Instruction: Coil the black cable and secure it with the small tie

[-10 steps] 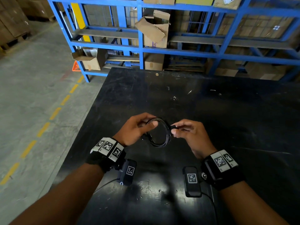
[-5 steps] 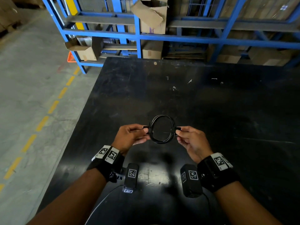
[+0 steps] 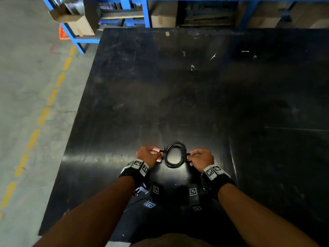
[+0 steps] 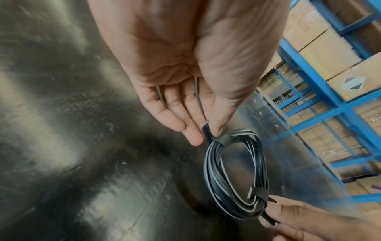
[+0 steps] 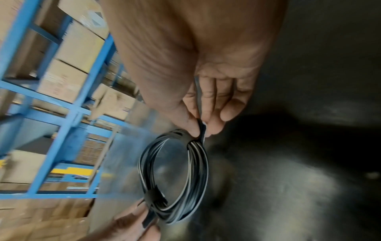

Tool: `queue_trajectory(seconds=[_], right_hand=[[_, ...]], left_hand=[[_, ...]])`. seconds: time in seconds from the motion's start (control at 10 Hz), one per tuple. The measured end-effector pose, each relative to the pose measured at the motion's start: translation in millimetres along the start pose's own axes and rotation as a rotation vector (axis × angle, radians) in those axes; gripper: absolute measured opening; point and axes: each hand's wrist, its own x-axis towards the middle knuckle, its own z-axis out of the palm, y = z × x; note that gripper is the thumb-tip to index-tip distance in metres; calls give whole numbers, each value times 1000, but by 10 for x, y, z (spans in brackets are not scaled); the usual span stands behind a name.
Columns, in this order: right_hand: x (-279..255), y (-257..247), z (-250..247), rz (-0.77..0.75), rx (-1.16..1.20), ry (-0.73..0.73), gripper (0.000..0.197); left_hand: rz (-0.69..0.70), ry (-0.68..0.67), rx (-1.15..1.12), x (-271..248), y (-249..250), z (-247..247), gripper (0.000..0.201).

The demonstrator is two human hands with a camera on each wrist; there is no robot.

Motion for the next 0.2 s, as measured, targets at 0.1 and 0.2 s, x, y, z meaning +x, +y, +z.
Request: queue_trajectory(seconds=[0.1,0.2], right_hand=[[88,156,45,0,-33,-33,11],[235,287,-64,-38,-65,18,12]], left_hand=[[2,20,57,42,-16,79,17],[32,123,201,-5,118,-61,23]])
